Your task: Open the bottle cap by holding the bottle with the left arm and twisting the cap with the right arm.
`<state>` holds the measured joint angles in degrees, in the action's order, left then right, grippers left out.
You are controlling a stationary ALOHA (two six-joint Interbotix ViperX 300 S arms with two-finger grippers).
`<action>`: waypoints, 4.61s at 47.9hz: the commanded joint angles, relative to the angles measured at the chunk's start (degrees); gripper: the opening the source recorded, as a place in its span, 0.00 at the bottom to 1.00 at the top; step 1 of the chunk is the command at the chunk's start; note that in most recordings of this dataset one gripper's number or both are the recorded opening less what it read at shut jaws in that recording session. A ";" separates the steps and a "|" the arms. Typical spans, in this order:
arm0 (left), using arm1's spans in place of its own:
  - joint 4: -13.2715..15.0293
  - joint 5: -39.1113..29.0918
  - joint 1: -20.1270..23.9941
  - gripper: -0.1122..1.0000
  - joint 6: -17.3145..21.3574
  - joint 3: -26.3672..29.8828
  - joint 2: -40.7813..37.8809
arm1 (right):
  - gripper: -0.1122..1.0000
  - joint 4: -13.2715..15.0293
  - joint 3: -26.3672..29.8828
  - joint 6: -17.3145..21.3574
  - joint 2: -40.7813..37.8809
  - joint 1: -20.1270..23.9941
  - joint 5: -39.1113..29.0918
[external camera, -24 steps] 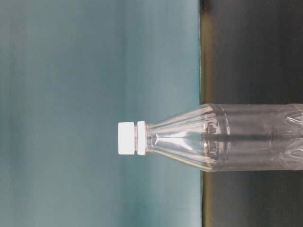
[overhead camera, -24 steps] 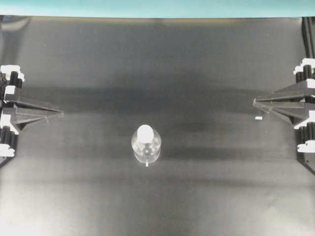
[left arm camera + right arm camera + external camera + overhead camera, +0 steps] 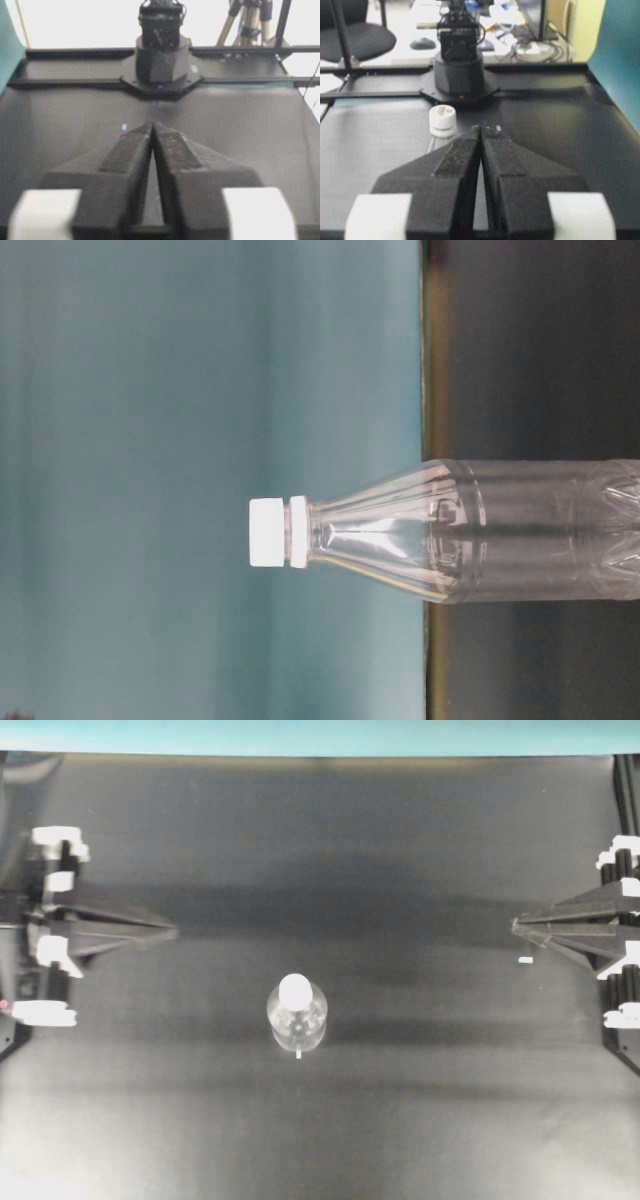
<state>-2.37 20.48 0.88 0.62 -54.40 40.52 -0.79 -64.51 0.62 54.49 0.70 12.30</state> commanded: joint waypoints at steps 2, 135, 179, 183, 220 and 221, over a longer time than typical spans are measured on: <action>-0.18 3.16 -0.18 0.46 0.00 3.16 -4.22 | 0.10 -0.35 1.85 0.79 -0.88 -0.18 -0.62; -0.18 19.78 -3.08 0.84 -3.60 5.71 -55.63 | 0.72 -4.04 69.70 24.35 -55.11 2.20 -76.55; -0.18 19.78 -3.96 0.84 -3.60 5.19 -55.55 | 0.85 -5.71 77.43 45.79 -67.68 2.55 -81.04; -0.18 19.78 -4.04 0.84 -3.60 5.19 -55.55 | 0.85 -6.50 78.05 45.79 -68.29 2.81 -81.21; -0.18 18.19 -4.13 0.84 -3.60 5.27 -55.55 | 0.44 -6.68 79.10 35.86 -69.08 2.20 -85.08; -0.18 18.19 -4.13 0.84 -3.60 5.27 -55.55 | 0.44 -6.68 79.19 34.72 -69.08 2.02 -85.17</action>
<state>-2.37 39.02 -2.55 -3.16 -49.13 -14.85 -7.47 13.97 38.94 -14.68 2.99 -72.51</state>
